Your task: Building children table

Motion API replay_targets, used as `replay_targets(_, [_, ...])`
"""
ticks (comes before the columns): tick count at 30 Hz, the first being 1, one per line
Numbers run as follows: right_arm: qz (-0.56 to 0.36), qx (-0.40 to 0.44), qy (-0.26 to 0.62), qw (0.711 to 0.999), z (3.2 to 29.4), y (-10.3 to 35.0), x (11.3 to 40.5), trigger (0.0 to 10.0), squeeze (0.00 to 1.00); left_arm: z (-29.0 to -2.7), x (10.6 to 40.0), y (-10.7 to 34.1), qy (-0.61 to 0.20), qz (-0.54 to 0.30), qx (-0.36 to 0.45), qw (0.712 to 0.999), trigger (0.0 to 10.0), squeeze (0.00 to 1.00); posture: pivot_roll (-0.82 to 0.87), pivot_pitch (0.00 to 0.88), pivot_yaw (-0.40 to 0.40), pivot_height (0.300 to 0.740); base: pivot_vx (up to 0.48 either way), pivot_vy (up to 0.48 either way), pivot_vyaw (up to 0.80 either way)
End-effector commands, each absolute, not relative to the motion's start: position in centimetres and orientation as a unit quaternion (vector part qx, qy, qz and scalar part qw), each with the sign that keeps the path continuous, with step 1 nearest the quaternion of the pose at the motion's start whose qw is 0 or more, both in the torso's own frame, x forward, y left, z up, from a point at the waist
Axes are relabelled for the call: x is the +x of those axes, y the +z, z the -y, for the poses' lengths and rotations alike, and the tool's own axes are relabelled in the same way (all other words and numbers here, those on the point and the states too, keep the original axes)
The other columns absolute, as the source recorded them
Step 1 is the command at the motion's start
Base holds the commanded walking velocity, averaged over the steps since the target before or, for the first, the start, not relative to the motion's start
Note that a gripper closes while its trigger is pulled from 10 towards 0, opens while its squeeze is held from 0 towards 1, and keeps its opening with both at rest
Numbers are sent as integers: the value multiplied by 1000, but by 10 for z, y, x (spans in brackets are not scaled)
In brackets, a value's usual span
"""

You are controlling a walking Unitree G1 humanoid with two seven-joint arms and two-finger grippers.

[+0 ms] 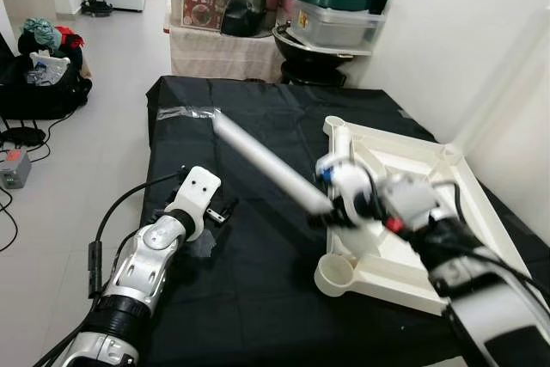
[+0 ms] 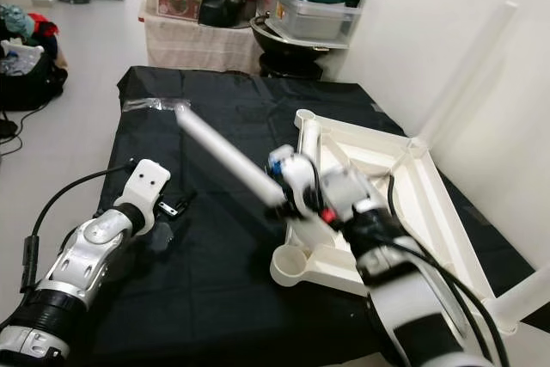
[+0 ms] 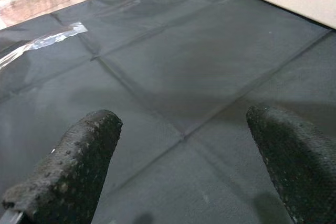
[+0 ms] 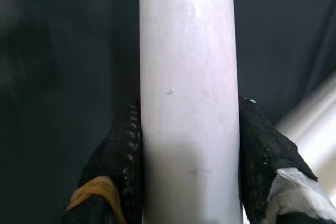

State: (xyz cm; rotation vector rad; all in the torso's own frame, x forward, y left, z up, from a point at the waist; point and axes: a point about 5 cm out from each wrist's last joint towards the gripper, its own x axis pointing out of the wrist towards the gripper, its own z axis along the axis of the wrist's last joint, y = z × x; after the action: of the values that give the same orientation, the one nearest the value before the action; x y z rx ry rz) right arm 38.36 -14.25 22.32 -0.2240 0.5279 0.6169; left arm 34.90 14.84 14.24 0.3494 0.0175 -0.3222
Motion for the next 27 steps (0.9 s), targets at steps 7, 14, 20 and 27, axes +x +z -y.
replay_targets(7, [-83, 14, 267, 960, 146, 246, 384, 0, 0, -150, 351, 145, -163, -6, 163, 973, 10000, 0, -33, 0, -153, 740, 0, 0, 0])
replay_targets(14, [13, 193, 185, 964, 137, 236, 382, 0, 0, -131, 346, 178, -257, 54, -6, 965, 10000, 0, -10, 0, -125, 740, 0, 0, 0])
replay_targets(20, [26, 285, 145, 947, 117, 220, 379, 0, 0, -112, 331, 197, -376, 85, -82, 919, 10000, 0, 4, 0, -111, 740, 0, 0, 0])
replay_targets(27, [17, 297, 156, 942, 84, 200, 369, 0, 0, -99, 320, 199, -482, 61, -62, 872, 10000, 0, 19, 0, -98, 740, 0, 0, 0])
